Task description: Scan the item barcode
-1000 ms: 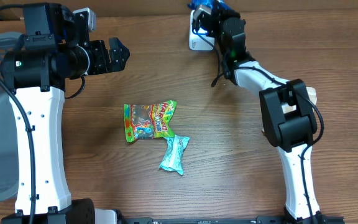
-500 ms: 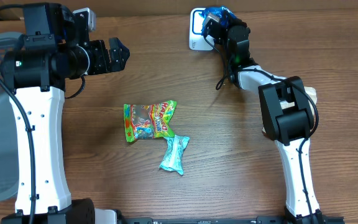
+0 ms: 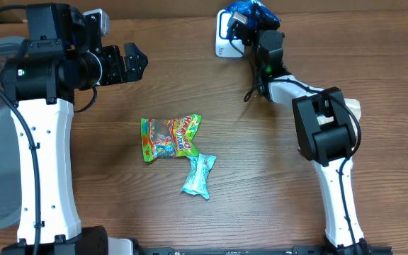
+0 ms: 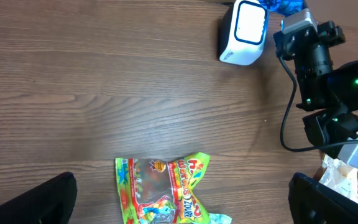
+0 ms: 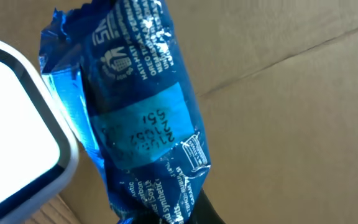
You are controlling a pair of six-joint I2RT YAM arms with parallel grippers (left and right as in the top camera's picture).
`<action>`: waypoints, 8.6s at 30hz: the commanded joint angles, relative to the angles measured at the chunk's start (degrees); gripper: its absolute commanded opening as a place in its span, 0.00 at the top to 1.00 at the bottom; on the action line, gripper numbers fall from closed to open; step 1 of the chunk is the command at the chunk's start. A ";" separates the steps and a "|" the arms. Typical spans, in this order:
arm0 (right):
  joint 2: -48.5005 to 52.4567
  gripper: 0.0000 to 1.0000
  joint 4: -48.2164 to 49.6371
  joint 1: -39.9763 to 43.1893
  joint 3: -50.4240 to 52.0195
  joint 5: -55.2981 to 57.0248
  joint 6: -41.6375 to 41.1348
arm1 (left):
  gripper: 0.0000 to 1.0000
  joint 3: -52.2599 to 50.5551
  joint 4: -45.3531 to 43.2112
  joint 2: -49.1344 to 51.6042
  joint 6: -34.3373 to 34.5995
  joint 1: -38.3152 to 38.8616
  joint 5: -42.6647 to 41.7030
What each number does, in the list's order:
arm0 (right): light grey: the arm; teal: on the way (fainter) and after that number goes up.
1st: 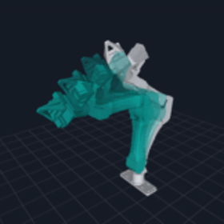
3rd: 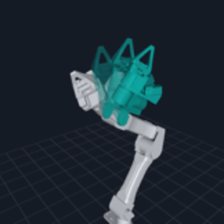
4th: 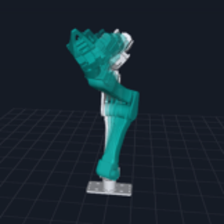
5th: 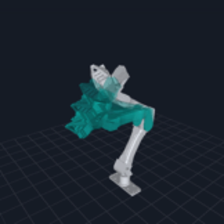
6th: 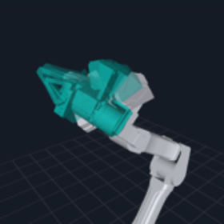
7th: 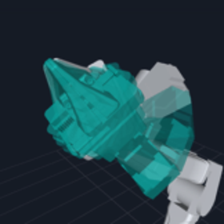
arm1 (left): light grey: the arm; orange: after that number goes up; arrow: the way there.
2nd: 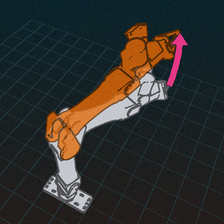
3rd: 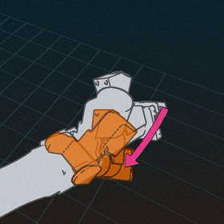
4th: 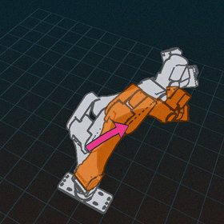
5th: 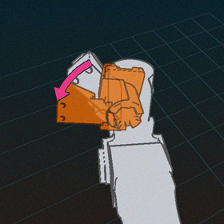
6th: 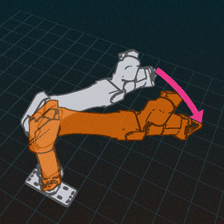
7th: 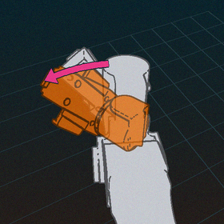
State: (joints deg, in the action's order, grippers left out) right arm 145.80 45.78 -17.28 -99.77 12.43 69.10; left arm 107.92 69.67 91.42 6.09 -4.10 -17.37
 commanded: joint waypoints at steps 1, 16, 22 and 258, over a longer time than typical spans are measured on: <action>-0.46 0.96 -0.74 -1.27 -1.95 -0.26 0.20 | 0.01 -0.17 0.00 0.20 0.76 0.37 -0.02; -3.10 0.96 -1.18 -4.20 -1.86 0.02 6.16 | 0.00 -0.17 0.00 0.20 0.79 0.37 -0.02; -15.34 0.96 -17.22 -6.38 -1.84 5.55 3.02 | 0.00 -0.17 0.00 0.20 0.76 0.37 -0.02; -74.53 0.96 -75.06 11.13 37.00 -61.51 -73.75 | 0.00 -0.17 0.15 0.31 0.79 0.37 -0.02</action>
State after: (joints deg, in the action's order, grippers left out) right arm 73.67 -28.77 -6.04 -61.52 -53.47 -5.72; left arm 107.77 69.84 91.48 6.09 -4.10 -17.34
